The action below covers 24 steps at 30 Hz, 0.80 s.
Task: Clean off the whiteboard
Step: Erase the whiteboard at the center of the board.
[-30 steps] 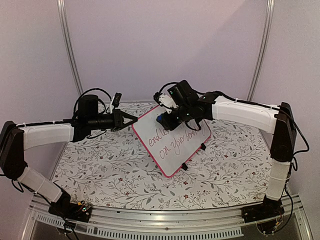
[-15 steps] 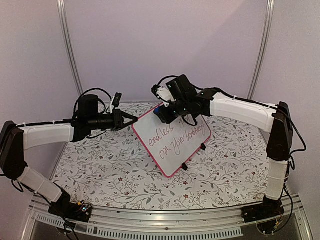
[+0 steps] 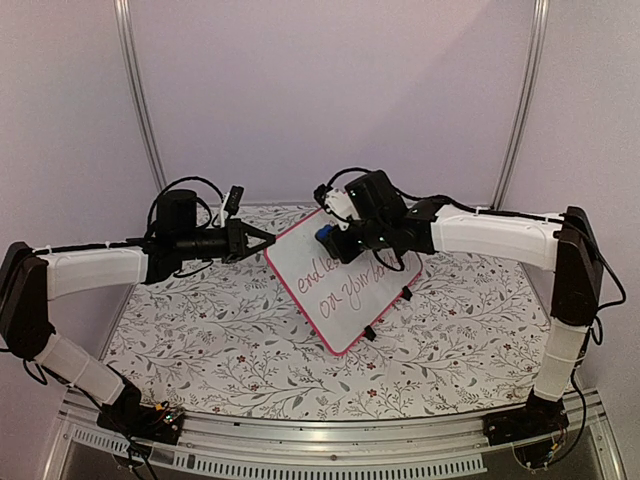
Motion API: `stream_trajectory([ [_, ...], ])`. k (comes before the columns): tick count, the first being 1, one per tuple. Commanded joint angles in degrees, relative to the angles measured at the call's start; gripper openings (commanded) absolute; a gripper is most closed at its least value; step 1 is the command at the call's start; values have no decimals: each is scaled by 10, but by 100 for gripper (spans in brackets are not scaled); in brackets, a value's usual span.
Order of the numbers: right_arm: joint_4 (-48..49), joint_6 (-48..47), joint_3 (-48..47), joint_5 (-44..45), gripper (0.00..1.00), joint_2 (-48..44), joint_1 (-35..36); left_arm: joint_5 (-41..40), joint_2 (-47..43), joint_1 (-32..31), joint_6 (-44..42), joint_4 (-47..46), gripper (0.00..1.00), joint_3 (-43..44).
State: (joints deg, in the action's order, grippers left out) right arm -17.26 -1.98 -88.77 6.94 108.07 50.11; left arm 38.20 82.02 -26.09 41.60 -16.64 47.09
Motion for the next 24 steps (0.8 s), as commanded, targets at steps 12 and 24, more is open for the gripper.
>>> stream_trajectory([
  [12,-20,17,89,13,4,-39,-8,52,-7,-23,-21,-29,0,9],
  [24,-21,14,32,12,3,-21,-18,52,-9,-24,-20,-30,0,9],
])
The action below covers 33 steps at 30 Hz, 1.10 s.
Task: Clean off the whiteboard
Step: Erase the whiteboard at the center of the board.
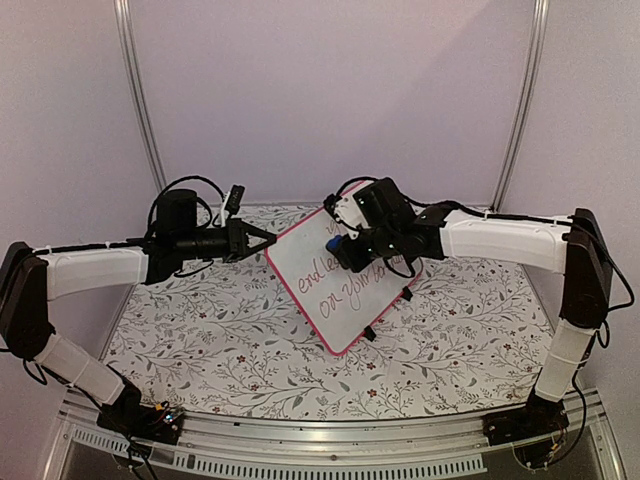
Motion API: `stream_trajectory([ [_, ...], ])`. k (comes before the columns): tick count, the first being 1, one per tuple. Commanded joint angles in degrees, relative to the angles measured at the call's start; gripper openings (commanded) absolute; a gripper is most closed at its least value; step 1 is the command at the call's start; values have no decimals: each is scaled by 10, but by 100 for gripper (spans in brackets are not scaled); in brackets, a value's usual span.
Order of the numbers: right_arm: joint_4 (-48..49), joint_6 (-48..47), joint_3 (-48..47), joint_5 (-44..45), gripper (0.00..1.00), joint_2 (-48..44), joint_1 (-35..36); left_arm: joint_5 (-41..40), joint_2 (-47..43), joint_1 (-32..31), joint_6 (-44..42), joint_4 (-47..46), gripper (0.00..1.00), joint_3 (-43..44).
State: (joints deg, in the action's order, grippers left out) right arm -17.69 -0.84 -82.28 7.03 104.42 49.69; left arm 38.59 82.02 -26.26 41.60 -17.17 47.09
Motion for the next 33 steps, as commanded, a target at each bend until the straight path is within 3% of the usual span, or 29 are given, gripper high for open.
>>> stream_trajectory([
  [1,-18,2,-41,11,3,19,-14,49,-8,-22,-21,-25,0,9],
  [19,-37,-19,-149,-1,3,72,-32,50,-7,-22,-21,-25,0,9],
  [33,-28,-8,-72,-12,3,43,-33,51,-5,-22,-21,-25,0,9],
])
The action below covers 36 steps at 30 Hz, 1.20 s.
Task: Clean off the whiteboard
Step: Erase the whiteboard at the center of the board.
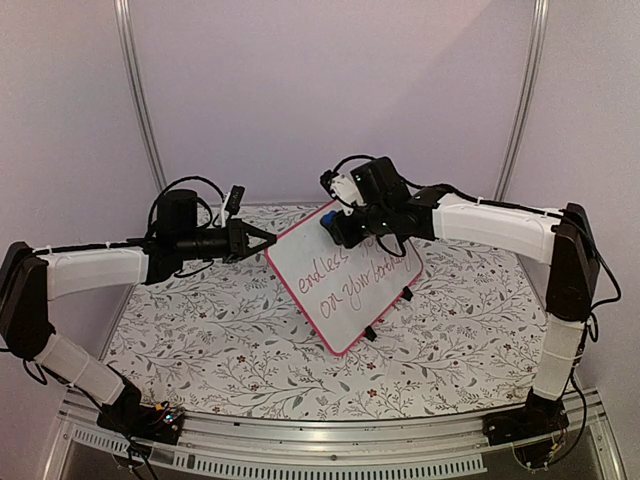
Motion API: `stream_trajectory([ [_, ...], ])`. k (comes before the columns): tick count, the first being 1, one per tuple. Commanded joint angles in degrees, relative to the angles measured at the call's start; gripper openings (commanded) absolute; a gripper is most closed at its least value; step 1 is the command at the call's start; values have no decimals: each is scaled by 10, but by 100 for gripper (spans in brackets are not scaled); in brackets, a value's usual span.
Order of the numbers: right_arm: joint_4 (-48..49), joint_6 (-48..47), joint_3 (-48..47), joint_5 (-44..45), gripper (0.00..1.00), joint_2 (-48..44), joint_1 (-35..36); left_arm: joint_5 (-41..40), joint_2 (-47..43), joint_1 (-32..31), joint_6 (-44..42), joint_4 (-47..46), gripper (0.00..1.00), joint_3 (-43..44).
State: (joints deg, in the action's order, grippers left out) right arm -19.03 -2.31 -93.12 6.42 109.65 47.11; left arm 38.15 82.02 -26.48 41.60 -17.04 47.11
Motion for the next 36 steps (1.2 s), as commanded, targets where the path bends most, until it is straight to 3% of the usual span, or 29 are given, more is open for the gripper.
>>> stream_trajectory([
  [1,-14,7,44,-6,3,-13,-7,55,-5,-20,-21,-26,0,9],
  [23,-8,20,148,8,3,-72,-7,54,-7,-20,-22,-26,0,9],
  [36,-4,10,80,7,3,-51,-13,54,-8,-22,-24,-26,0,9],
])
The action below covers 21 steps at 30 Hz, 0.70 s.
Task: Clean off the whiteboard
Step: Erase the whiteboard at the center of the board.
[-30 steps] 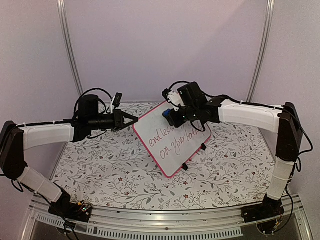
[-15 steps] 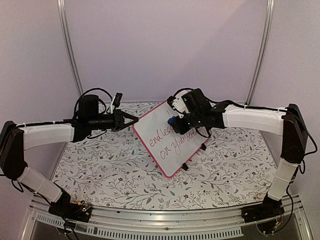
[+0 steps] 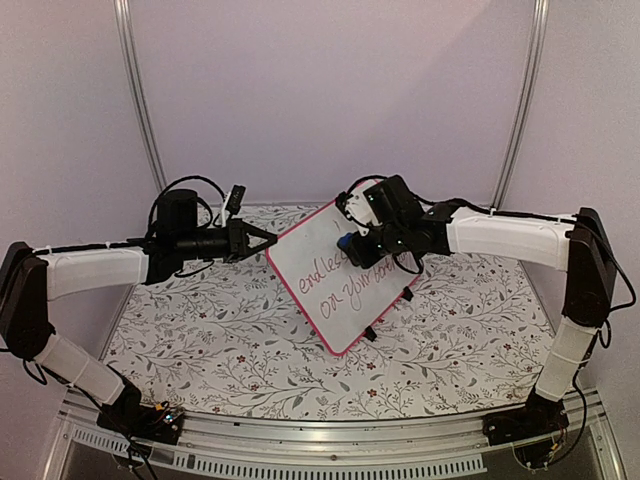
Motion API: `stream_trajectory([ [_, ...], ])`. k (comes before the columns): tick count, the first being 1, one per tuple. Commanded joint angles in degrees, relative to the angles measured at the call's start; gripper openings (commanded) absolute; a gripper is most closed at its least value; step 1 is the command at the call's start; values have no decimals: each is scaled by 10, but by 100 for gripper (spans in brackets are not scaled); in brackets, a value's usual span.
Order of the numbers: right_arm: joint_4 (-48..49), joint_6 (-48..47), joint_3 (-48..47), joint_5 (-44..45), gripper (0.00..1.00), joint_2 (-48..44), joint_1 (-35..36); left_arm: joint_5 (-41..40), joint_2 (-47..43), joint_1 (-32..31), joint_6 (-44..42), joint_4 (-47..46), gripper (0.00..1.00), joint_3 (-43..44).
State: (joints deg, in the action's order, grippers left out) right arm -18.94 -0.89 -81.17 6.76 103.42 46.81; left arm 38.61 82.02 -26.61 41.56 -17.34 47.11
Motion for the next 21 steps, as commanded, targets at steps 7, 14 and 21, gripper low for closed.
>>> stream_trajectory([
  [7,-16,-17,-99,-2,3,38,-15,51,-6,-21,-23,-22,0,10],
  [14,-35,-28,-146,-7,3,71,-17,50,-8,-21,-23,-22,0,10],
  [21,-30,-21,-92,-10,3,56,-17,50,-8,-20,-23,-21,0,11],
])
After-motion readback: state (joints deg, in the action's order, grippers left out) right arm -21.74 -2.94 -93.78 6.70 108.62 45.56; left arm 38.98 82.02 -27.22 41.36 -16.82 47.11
